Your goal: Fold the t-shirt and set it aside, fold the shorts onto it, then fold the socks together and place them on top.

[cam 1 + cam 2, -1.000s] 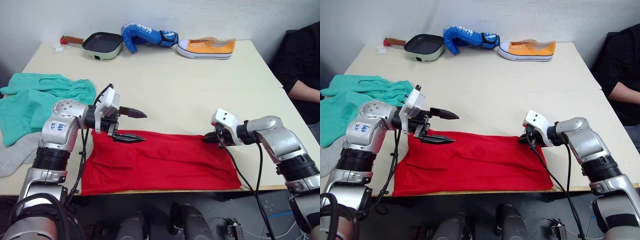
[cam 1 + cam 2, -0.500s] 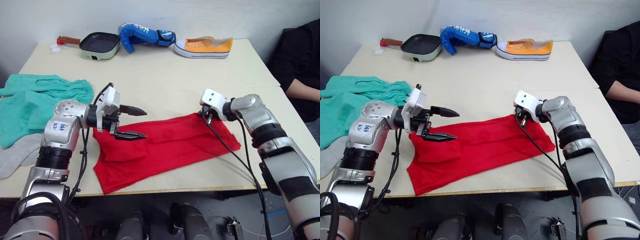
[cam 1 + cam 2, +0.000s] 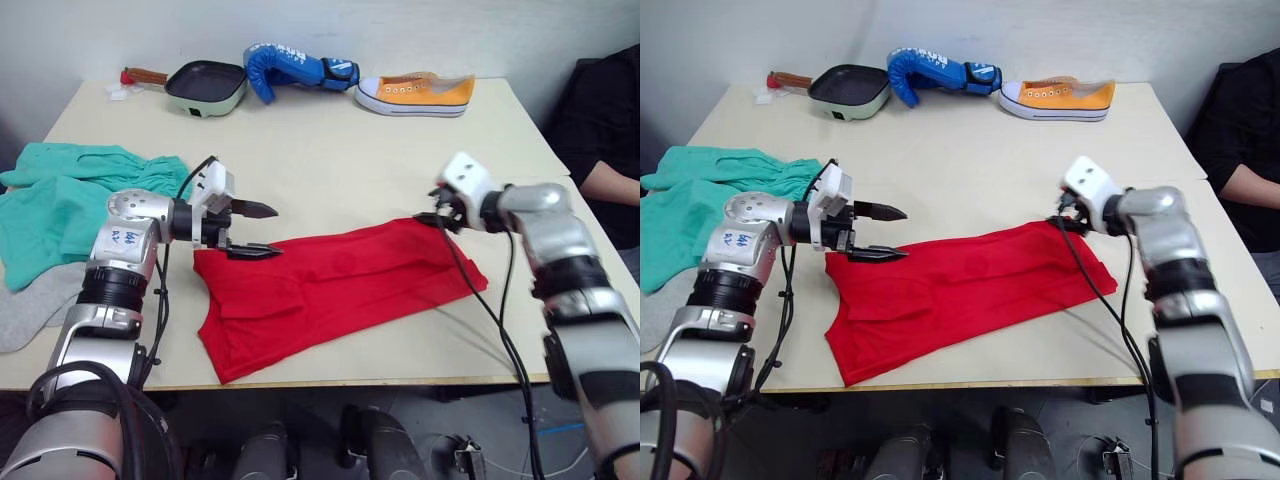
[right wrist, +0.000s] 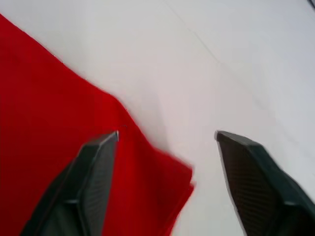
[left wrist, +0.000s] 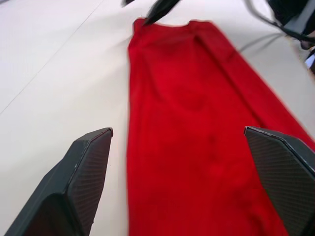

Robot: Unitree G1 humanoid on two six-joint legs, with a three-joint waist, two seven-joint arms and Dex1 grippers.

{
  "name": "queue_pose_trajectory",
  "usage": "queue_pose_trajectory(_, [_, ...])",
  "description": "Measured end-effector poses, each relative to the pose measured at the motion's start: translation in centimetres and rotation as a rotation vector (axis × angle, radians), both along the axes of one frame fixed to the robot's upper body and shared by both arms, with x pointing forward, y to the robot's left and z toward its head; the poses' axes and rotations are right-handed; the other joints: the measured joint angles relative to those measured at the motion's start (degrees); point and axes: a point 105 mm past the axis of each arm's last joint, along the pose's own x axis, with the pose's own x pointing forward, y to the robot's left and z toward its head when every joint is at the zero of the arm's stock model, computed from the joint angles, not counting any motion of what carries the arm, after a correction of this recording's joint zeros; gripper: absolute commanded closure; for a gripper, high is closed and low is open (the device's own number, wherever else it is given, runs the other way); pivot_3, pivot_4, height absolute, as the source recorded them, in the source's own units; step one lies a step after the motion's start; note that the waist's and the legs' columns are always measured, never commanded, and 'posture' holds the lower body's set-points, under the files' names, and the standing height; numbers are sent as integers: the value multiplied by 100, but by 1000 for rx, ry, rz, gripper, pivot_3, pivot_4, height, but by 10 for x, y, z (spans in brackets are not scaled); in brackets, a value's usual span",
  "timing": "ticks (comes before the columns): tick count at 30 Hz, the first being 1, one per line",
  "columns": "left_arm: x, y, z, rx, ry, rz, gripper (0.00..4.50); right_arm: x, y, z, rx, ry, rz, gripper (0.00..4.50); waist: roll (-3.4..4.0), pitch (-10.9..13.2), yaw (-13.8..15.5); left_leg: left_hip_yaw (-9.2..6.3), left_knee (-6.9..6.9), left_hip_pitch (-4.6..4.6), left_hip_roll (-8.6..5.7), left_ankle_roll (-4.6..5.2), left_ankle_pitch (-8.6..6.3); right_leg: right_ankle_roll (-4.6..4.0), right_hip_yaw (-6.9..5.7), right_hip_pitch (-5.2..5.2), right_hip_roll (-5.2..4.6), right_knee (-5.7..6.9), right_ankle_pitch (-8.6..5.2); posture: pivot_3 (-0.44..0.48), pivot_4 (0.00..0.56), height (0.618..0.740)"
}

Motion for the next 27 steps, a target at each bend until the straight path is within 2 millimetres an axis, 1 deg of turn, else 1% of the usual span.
queue_pose_trajectory(1, [4,2,-3,17,7,12,0,-18,-2,-2,59,31,-48,18,1,1,21,-8,0,-9,1,-2,1,0,-6,-5,2,-1,0,0,150,740])
queue_pose_trajectory(3, [10,8,-8,59,14,40,0,-54,2,-3,173,87,-125,18,1,1,46,-14,2,-9,-1,-8,5,0,-8,-4,3,2,0,0,150,740])
queue_pose_trajectory(4, [12,10,-9,73,15,50,0,-66,4,-2,205,104,-151,18,1,1,28,-10,6,-3,-2,-8,5,0,-5,-1,3,4,0,0,150,740])
queue_pose_trajectory(5, [15,7,-10,87,17,47,0,-83,2,0,247,107,-214,18,1,1,34,-11,6,-2,-4,-5,8,1,-4,1,-1,4,2,0,150,740])
queue_pose_trajectory(6, [16,7,-11,95,21,49,0,-94,2,-1,279,105,-256,18,-4,-2,37,-16,8,2,-4,-6,8,1,-4,5,-1,2,2,0,150,740])
queue_pose_trajectory(7, [18,6,-12,111,24,50,0,-107,3,-5,320,113,-311,18,-7,-4,36,-19,7,4,-4,-7,8,1,-5,8,-2,1,2,0,150,740])
queue_pose_trajectory(8, [19,7,-15,129,25,55,0,-119,5,-15,362,141,-363,18,-7,-4,28,-18,7,7,-4,-8,7,1,-3,8,-2,1,2,0,150,740])
queue_pose_trajectory(10, [20,8,-21,160,31,64,0,-131,8,-31,448,179,-448,18,-6,-4,6,-14,1,7,-4,-8,7,1,0,5,-2,6,2,0,150,740])
queue_pose_trajectory(12, [20,10,-31,192,50,72,0,-137,10,-45,549,195,-541,18,-5,-4,-10,-6,-2,6,-5,-11,8,1,4,-3,1,14,2,0,150,740])
queue_pose_trajectory(14, [20,9,-39,230,58,72,0,-138,12,-52,616,198,-619,18,-5,-4,-5,-5,-1,4,-7,-13,9,1,3,-4,4,17,2,0,150,740])
queue_pose_trajectory(16, [21,11,-44,258,66,87,0,-137,12,-57,674,203,-691,18,-5,-4,-6,-3,-1,4,-10,-11,10,1,4,-4,3,16,2,0,150,740])
queue_pose_trajectory(18, [21,12,-46,276,63,97,0,-135,13,-60,707,209,-727,18,-5,-4,-7,-4,-2,3,-12,-10,11,0,4,-4,3,14,2,0,150,740])
queue_pose_trajectory(20, [23,12,-46,288,55,103,401,-131,17,-66,725,242,-747,0,-5,-4,-11,-4,-2,3,-12,-9,11,1,4,-4,3,13,2,0,150,740])
queue_pose_trajectory(22, [24,12,-48,297,55,113,830,-126,19,-66,734,251,-755,0,-6,-4,-16,-4,-2,4,-12,-8,11,1,5,-2,3,12,2,0,150,740])
queue_pose_trajectory(24, [24,13,-50,303,59,124,1506,-119,24,-65,753,259,-749,0,-8,-5,-24,-4,-1,5,-13,-7,12,1,5,-2,3,13,2,0,150,740])
queue_pose_trajectory(27, [25,14,-50,306,60,128,2477,-113,26,-67,757,259,-751,631,-16,-10,-61,-5,-4,9,-12,-7,12,1,5,1,3,13,2,0,150,740])
